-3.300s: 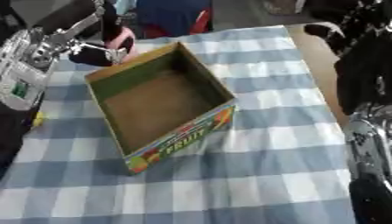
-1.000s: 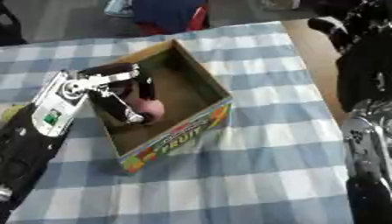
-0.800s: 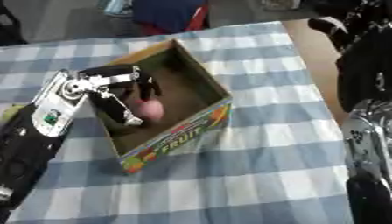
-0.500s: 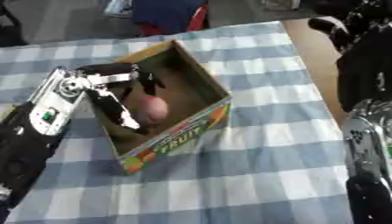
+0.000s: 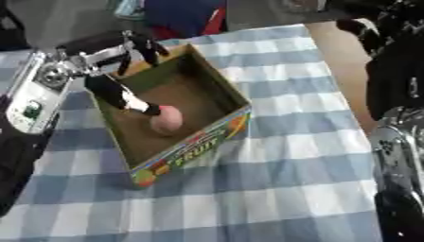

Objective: Pick up objects on the table and place them in the box.

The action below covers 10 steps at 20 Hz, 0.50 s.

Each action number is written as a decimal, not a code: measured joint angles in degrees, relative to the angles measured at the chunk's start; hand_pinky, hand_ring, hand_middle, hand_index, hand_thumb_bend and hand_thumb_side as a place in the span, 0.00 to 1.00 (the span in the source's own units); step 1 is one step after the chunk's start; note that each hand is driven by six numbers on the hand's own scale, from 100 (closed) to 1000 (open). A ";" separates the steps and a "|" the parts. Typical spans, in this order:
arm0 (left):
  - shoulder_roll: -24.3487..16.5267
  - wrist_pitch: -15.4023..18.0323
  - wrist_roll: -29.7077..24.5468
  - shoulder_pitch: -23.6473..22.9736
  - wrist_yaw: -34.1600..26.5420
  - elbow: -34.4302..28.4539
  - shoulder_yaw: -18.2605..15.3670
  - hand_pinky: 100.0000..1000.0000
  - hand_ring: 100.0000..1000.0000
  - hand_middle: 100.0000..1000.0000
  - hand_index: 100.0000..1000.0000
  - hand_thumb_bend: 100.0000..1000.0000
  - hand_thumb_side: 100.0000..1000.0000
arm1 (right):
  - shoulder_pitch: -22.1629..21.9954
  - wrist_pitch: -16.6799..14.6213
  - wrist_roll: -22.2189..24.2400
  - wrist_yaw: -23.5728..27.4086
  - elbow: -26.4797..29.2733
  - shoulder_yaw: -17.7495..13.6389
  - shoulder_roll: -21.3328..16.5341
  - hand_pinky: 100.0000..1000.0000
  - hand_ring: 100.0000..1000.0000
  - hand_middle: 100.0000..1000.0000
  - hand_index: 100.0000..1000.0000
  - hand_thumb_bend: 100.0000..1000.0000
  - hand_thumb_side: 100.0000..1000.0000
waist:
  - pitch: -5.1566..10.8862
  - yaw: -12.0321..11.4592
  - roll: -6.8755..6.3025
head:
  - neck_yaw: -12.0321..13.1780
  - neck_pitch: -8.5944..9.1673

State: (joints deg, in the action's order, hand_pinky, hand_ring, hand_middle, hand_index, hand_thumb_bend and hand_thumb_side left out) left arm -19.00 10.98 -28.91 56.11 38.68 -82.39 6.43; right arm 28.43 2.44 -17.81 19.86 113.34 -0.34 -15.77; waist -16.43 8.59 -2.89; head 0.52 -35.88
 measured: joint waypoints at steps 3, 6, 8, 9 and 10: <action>-2.76 -0.91 4.13 -0.35 -2.62 -2.77 -1.40 0.25 0.68 0.55 0.83 0.73 0.43 | -0.13 -0.17 -0.17 0.02 0.00 -0.01 0.01 0.64 0.65 0.56 0.71 0.00 1.00 | 0.42 -0.26 0.28 | -0.21 -0.47; -6.71 -1.06 7.15 -1.95 -4.54 -4.33 -2.92 0.25 0.69 0.57 0.84 0.69 0.44 | -0.24 -0.36 -0.34 0.09 0.00 -0.04 0.01 0.64 0.65 0.56 0.71 0.00 1.00 | 0.92 -0.58 0.37 | -0.44 -1.12; -9.80 -1.03 8.31 -3.40 -5.15 -5.01 -4.08 0.25 0.71 0.58 0.84 0.67 0.43 | -0.39 -0.45 -0.43 0.10 0.00 -0.19 0.01 0.64 0.65 0.56 0.71 0.00 1.00 | 1.07 -0.97 0.41 | -0.74 -1.43; -11.48 -1.14 8.57 -4.20 -5.41 -5.32 -4.69 0.25 0.71 0.58 0.84 0.67 0.43 | -0.55 -0.48 -0.46 0.10 0.00 -0.32 0.01 0.64 0.65 0.56 0.71 0.00 1.00 | 1.09 -1.16 0.47 | -0.95 -1.46; -13.05 -1.26 8.65 -5.01 -5.69 -5.63 -5.27 0.26 0.71 0.58 0.84 0.68 0.43 | -0.69 -0.55 -0.51 0.10 0.00 -0.38 0.01 0.64 0.65 0.56 0.71 0.00 1.00 | 1.10 -1.27 0.55 | -1.20 -1.49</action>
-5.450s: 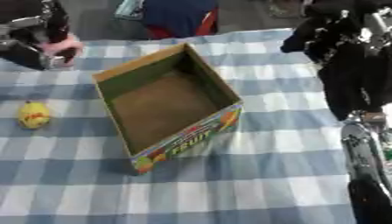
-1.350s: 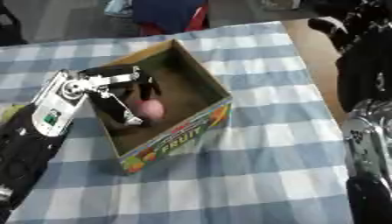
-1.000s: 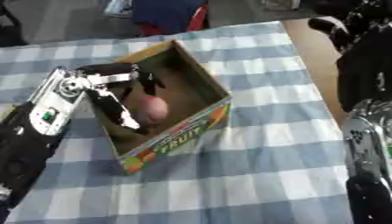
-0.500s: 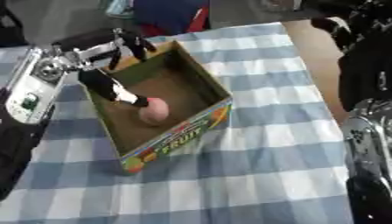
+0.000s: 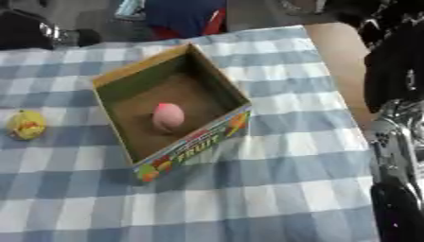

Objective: Pick up objects on the table and place them in the box.

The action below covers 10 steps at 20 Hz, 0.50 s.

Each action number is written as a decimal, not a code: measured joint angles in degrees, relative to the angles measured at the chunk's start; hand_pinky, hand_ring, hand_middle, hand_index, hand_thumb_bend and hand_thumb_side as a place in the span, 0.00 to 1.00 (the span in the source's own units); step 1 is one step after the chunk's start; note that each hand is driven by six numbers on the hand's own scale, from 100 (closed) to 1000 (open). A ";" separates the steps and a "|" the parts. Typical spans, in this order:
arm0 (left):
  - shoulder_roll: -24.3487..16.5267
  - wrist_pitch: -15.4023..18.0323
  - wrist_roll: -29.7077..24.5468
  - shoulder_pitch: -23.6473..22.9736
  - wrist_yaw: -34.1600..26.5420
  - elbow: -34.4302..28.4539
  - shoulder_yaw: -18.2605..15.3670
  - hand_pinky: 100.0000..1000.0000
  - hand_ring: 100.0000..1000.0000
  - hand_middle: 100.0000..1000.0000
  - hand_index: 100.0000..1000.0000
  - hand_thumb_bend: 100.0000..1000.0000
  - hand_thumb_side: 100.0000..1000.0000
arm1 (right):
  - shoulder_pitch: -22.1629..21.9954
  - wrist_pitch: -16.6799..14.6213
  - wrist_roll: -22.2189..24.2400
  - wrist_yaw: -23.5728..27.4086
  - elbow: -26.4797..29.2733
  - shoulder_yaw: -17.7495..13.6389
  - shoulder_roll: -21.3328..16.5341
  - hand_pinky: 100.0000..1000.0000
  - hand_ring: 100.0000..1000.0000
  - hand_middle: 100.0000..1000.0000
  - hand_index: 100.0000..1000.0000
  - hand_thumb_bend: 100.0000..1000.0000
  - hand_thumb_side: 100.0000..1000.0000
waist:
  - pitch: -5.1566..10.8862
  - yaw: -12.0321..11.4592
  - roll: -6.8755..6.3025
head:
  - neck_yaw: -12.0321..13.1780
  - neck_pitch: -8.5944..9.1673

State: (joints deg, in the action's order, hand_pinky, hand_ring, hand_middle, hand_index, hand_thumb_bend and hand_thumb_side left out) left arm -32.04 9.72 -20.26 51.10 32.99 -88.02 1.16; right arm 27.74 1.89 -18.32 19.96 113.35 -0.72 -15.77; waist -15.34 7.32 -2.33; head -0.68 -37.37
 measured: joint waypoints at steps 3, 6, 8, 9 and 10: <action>-3.94 -0.52 -0.54 -2.05 -1.06 -0.77 -1.57 0.29 0.74 0.62 0.87 0.67 0.45 | -0.09 -0.13 -0.13 0.00 0.00 -0.02 -0.04 0.64 0.65 0.56 0.71 0.00 1.00 | 0.02 -0.37 0.10 | -0.55 -0.25; -6.94 -0.30 -2.75 -3.47 -1.64 -1.11 -2.65 0.33 0.77 0.67 0.89 0.69 0.48 | -0.55 -0.15 -0.15 -0.05 0.00 -0.14 -0.12 0.64 0.65 0.56 0.71 0.00 1.00 | 0.17 -0.82 0.11 | -0.82 -0.56; -8.31 0.34 -4.73 -4.16 -1.73 -1.03 -3.27 0.35 0.79 0.69 0.90 0.73 0.48 | -0.56 -0.15 -0.15 -0.11 0.00 -0.18 -0.17 0.64 0.65 0.56 0.71 0.00 1.00 | 0.17 -1.08 0.23 | -0.95 -1.02; -8.84 0.76 -5.85 -4.44 -1.73 -0.84 -3.53 0.36 0.79 0.70 0.90 0.74 0.48 | -0.56 -0.15 -0.15 -0.12 0.00 -0.20 -0.20 0.64 0.65 0.56 0.71 0.00 1.00 | 0.17 -1.18 0.32 | -0.99 -1.28; -9.28 1.26 -6.99 -4.72 -1.75 -0.46 -3.78 0.37 0.80 0.71 0.90 0.77 0.48 | -0.56 -0.15 -0.15 -0.13 0.00 -0.23 -0.27 0.64 0.65 0.56 0.71 0.00 1.00 | 0.17 -1.31 0.37 | -1.01 -1.44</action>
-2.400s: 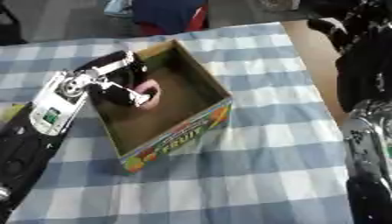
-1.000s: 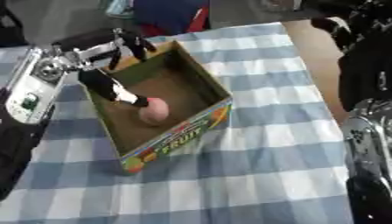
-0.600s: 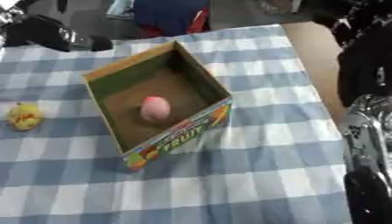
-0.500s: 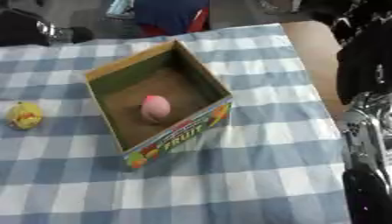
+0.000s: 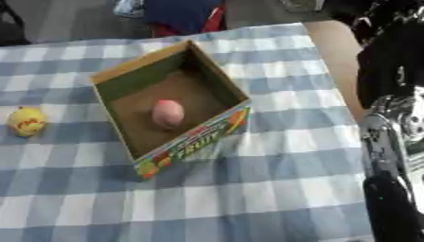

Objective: Pick up objects on the table and place them in the box.

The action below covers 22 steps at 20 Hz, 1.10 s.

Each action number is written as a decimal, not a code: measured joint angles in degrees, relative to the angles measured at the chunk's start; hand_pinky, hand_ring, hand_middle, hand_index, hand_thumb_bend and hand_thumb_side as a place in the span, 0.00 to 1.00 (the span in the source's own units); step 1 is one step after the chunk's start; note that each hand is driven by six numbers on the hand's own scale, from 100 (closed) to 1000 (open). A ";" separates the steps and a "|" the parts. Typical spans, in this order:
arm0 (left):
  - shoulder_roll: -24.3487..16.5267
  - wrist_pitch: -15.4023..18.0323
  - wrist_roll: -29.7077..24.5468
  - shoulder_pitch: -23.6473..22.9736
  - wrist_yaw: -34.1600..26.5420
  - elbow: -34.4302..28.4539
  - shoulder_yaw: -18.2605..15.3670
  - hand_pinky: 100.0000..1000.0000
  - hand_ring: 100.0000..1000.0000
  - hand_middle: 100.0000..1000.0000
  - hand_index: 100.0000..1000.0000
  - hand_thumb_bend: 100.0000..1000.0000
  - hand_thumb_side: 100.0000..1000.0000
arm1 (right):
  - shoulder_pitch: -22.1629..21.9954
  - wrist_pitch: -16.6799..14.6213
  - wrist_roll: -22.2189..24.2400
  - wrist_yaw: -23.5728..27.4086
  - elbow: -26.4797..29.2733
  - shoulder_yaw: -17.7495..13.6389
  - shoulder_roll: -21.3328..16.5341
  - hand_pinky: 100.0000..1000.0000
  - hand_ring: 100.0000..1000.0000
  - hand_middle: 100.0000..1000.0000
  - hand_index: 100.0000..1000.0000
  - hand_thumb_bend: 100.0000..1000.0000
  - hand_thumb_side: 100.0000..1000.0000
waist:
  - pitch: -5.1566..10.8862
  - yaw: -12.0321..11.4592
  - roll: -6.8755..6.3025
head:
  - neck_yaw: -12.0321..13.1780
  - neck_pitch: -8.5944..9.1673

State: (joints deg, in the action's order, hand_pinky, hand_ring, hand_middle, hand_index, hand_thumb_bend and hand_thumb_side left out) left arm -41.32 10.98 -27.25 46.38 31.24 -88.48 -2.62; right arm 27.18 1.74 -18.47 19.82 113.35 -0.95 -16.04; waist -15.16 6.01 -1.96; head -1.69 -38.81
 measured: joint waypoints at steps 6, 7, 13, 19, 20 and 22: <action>-1.64 3.53 -7.40 -1.03 -0.49 4.27 -0.81 0.39 0.81 0.73 0.92 0.82 0.42 | 0.00 -0.03 0.02 -0.06 0.00 -0.09 -0.39 0.64 0.65 0.56 0.71 0.00 1.00 | -0.46 -0.42 0.35 | -0.12 -0.03; -1.64 3.98 -8.50 -1.12 -0.64 5.21 -0.88 0.39 0.81 0.74 0.93 0.83 0.41 | 0.00 -0.05 0.03 -0.07 0.00 -0.09 -0.40 0.64 0.66 0.56 0.71 0.00 1.00 | -0.58 -0.42 0.38 | -0.15 -0.01; -1.64 5.52 -14.22 -1.97 -2.94 12.65 -0.81 0.40 0.82 0.77 0.97 0.82 0.30 | 0.01 -0.07 0.14 -0.08 -0.01 -0.09 -0.53 0.64 0.66 0.56 0.71 0.00 1.00 | -0.77 -0.42 0.41 | -0.21 0.10; -1.64 6.72 -17.55 -2.34 -3.99 18.57 -0.36 0.41 0.83 0.78 0.99 0.81 0.25 | 0.01 0.03 0.21 -0.08 -0.01 -0.09 -0.53 0.64 0.66 0.56 0.70 0.00 1.00 | -0.80 -0.39 0.49 | -0.23 0.53; -1.64 6.83 -17.80 -2.39 -3.99 19.19 -0.26 0.42 0.83 0.78 0.99 0.80 0.25 | 0.01 0.06 0.23 -0.08 -0.01 -0.09 -0.53 0.64 0.66 0.56 0.70 0.00 1.00 | -0.80 -0.38 0.49 | -0.23 0.62; -1.64 7.00 -18.14 -2.44 -3.92 20.18 0.06 0.42 0.83 0.78 0.99 0.81 0.24 | 0.01 0.11 0.27 -0.08 -0.01 -0.09 -0.53 0.64 0.66 0.56 0.70 0.00 1.00 | -0.80 -0.33 0.47 | -0.23 0.64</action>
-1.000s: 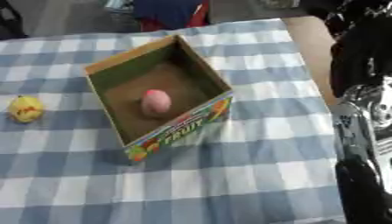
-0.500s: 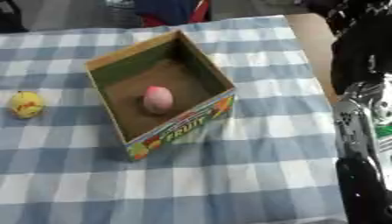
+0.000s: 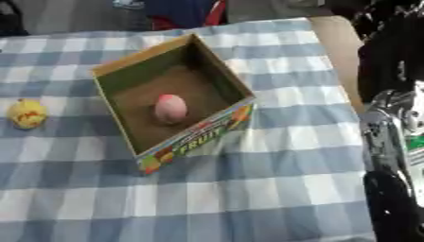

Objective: Pick up objects on the table and place them in the box.

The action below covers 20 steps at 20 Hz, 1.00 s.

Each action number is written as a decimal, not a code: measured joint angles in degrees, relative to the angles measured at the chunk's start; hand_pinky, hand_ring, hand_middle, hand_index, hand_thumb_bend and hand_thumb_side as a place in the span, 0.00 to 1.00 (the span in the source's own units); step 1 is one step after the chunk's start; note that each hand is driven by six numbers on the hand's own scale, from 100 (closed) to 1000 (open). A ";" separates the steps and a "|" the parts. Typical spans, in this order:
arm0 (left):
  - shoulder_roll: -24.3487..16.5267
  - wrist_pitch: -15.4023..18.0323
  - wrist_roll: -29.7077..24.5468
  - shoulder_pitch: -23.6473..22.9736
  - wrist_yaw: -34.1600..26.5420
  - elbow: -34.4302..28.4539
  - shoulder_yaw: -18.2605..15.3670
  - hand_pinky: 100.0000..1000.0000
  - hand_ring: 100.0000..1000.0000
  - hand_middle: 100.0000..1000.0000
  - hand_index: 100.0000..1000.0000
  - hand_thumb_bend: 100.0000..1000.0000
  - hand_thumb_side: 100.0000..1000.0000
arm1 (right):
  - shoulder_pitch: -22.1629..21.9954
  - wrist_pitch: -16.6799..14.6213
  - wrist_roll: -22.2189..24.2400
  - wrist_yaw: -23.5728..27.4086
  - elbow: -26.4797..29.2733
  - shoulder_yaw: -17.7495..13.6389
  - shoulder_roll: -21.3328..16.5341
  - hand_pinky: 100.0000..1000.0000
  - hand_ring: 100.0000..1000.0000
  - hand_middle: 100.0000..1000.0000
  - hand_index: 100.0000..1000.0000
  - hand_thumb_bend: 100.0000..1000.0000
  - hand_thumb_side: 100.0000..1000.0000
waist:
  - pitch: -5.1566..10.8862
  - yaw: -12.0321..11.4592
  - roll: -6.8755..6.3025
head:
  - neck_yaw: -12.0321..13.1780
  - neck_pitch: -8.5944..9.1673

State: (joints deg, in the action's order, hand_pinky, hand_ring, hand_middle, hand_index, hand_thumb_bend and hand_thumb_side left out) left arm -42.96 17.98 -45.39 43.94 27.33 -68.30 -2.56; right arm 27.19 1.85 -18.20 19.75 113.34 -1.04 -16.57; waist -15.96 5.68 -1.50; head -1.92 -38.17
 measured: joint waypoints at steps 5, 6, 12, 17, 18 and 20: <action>0.07 -0.16 -0.24 -0.02 0.42 1.94 0.54 0.41 0.82 0.77 0.97 0.80 0.24 | 0.00 0.17 0.00 0.00 0.00 0.00 0.00 0.65 0.66 0.56 0.70 0.00 1.00 | 0.00 0.29 -0.18 | 0.01 0.30; 0.13 -0.23 -0.32 -0.02 0.46 2.35 0.69 0.41 0.82 0.77 0.96 0.80 0.24 | 0.00 0.18 0.01 0.00 0.00 0.00 0.00 0.65 0.66 0.56 0.70 0.00 1.00 | 0.00 0.33 -0.18 | 0.03 0.42; 1.03 -0.35 -0.41 0.14 2.57 4.66 1.03 0.40 0.81 0.75 0.94 0.78 0.25 | -0.01 0.24 0.05 0.00 0.00 0.00 0.00 0.65 0.66 0.56 0.70 0.00 1.00 | -0.08 0.65 -0.34 | 0.25 0.56; 2.04 -0.55 0.19 0.56 5.06 6.85 1.03 0.40 0.81 0.74 0.91 0.78 0.25 | -0.01 0.37 0.17 0.00 0.00 0.00 0.00 0.65 0.66 0.56 0.70 0.00 1.00 | -0.30 0.92 -0.57 | 0.37 0.96; 2.24 -0.58 0.38 0.69 5.58 7.29 1.03 0.40 0.81 0.74 0.91 0.78 0.25 | -0.01 0.43 0.22 0.00 0.00 0.00 0.00 0.65 0.66 0.56 0.70 0.00 1.00 | -0.30 1.00 -0.58 | 0.40 0.97; 2.50 -0.54 0.74 0.97 6.56 8.10 1.03 0.39 0.80 0.74 0.89 0.78 0.26 | -0.01 0.46 0.25 0.00 0.00 0.00 0.00 0.65 0.66 0.56 0.70 0.00 1.00 | -0.39 1.03 -0.60 | 0.53 0.98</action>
State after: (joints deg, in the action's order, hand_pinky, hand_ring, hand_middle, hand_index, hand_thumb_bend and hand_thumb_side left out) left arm -40.46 17.45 -44.65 44.91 33.89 -60.20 -1.53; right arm 27.19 2.31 -17.95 19.75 113.34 -1.04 -16.57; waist -16.36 6.70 -2.10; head -1.39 -37.19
